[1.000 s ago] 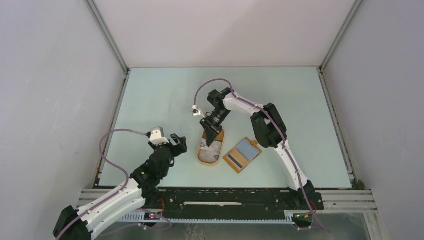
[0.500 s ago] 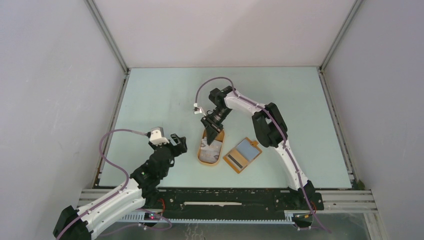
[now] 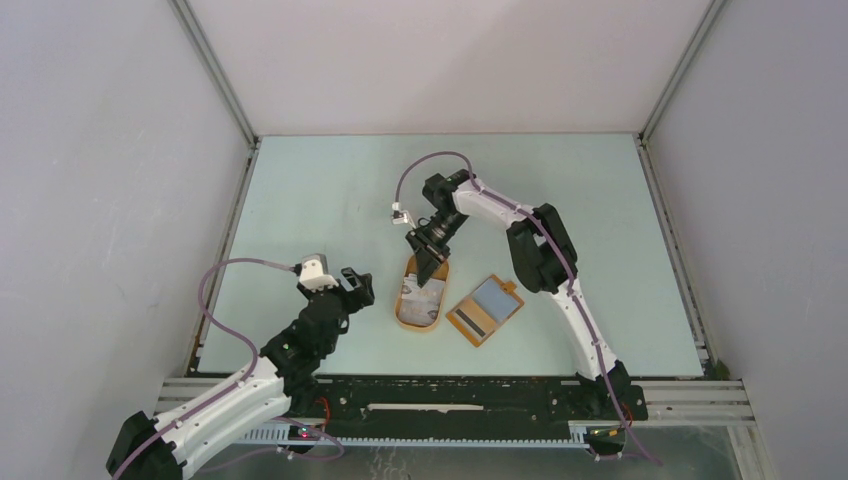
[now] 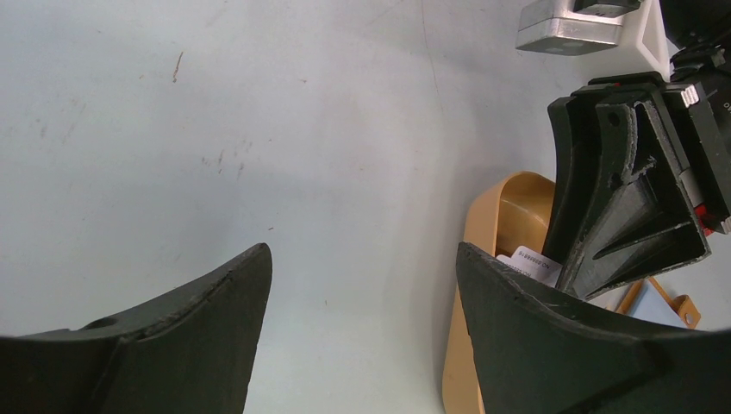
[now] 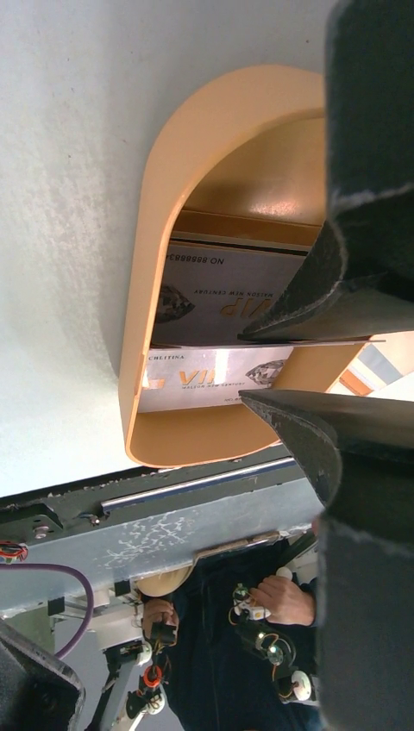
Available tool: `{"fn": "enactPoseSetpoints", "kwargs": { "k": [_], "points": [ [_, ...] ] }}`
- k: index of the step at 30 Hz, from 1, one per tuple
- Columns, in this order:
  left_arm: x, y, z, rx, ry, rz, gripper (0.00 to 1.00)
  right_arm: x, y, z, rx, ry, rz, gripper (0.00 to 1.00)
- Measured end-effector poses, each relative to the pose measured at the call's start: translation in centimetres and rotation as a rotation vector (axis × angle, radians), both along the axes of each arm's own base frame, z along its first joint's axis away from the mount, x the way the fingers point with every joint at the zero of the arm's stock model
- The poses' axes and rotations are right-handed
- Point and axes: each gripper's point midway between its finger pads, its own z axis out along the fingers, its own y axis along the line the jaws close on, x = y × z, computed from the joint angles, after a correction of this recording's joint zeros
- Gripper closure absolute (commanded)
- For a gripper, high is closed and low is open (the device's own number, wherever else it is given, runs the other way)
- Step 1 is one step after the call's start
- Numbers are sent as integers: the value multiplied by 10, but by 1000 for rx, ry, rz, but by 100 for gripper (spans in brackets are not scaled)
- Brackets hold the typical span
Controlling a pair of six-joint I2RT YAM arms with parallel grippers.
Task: Put the credit cards into the card holder
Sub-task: Pick up the credit card from the storage box.
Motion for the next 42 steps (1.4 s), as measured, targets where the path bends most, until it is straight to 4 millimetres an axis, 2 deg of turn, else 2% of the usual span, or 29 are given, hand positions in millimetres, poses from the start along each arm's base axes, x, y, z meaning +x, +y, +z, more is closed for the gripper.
{"fn": "enactPoseSetpoints", "kwargs": {
  "k": [34, 42],
  "points": [
    [0, 0, 0, 0, 0, 0, 17, 9, -5, 6, 20, 11, -28, 75],
    [0, 0, 0, 0, 0, 0, 17, 10, -6, 6, 20, 13, -31, 93]
  ]
}}
